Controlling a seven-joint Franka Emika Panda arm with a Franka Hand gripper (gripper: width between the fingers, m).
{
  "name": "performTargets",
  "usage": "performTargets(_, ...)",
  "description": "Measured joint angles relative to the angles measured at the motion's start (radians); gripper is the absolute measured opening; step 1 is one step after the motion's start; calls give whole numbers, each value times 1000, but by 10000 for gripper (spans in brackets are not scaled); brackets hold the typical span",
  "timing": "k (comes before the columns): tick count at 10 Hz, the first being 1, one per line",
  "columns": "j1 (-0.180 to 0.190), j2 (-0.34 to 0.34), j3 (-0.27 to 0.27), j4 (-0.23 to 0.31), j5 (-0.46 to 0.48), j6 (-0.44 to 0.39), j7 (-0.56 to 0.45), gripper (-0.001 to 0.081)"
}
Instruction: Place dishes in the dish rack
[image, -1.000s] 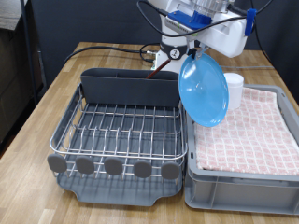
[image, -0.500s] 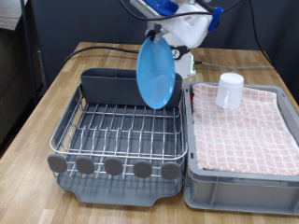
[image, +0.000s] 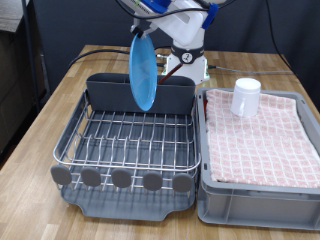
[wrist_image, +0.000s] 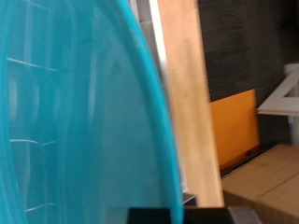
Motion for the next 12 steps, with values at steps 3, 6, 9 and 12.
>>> performTargets(3,-3,0,-14,32,-78,-1,-76,18)
performTargets(6,-5,10,-43,58,-120,17,-201,18)
performTargets(9,-5,16,-50,62,-122,29,-215,18)
performTargets(12,-5,28,-52,62,-128,50,-210,18)
